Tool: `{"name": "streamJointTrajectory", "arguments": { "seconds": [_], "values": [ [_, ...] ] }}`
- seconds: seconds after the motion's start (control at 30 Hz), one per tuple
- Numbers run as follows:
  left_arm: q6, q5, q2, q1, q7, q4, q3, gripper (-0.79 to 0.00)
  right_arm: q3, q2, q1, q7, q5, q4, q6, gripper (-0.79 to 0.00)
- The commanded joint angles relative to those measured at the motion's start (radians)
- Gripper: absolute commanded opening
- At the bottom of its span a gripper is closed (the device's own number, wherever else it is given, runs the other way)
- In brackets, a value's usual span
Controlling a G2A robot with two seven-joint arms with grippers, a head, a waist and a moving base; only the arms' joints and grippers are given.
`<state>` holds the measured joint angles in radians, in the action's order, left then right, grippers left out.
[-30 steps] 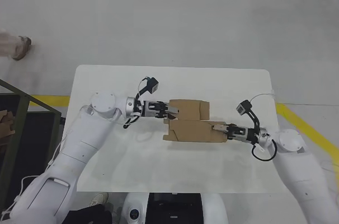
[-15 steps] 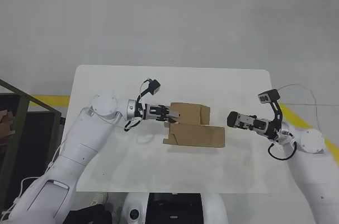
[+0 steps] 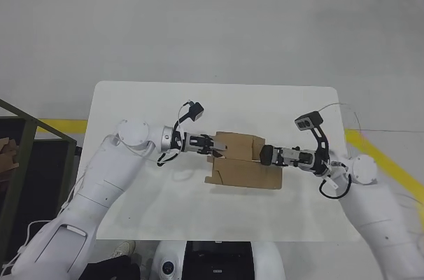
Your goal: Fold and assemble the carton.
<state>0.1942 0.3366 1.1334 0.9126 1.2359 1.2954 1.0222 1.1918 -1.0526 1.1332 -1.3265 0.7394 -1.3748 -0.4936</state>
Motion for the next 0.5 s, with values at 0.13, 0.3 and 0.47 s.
{"name": "streamJointTrajectory", "arguments": {
  "seconds": [0.13, 0.3, 0.47],
  "values": [
    [0.008, 0.030, 0.002, -0.004, 0.015, -0.002, -0.005, -0.785, -0.032, -0.007, -0.021, -0.001, -0.002, 0.033, 0.001, 0.000],
    [0.012, 0.036, 0.003, -0.007, 0.018, -0.007, -0.012, -0.785, -0.055, -0.013, -0.035, -0.005, 0.018, 0.050, 0.005, 0.000],
    [0.016, 0.039, 0.004, -0.009, 0.018, -0.012, -0.015, -0.785, -0.077, -0.020, -0.044, -0.020, 0.062, 0.069, 0.020, 0.000]
  ]
}}
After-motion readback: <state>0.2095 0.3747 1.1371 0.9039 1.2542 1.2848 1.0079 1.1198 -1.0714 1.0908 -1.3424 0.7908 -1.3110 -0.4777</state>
